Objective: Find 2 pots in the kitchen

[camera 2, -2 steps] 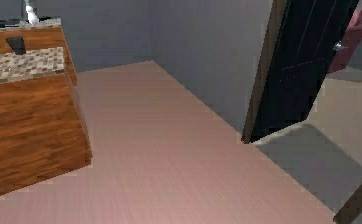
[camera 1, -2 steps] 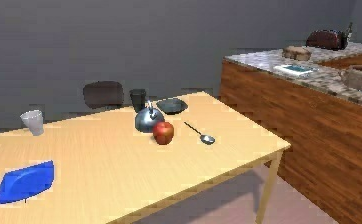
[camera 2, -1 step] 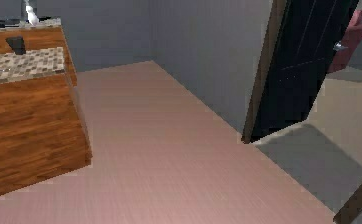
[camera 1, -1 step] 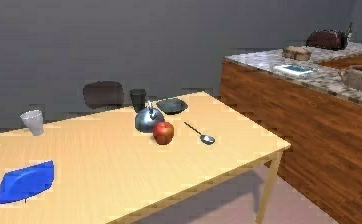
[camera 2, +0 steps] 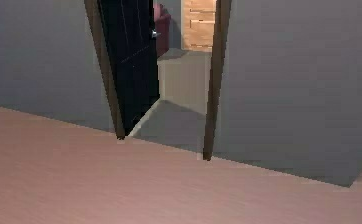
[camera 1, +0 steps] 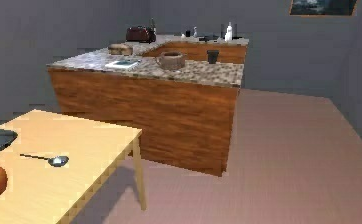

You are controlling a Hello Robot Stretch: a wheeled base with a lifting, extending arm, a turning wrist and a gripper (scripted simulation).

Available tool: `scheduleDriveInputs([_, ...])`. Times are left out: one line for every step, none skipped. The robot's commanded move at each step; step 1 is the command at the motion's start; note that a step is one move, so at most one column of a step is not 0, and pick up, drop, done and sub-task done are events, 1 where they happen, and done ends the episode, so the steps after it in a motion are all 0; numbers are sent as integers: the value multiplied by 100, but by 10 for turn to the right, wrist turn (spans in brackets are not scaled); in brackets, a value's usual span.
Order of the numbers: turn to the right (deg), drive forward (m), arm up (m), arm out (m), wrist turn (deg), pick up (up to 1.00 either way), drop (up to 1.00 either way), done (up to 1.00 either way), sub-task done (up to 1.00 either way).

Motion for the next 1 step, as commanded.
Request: scheduleDriveInputs([210,0,0,0,0,0,0,0,0])
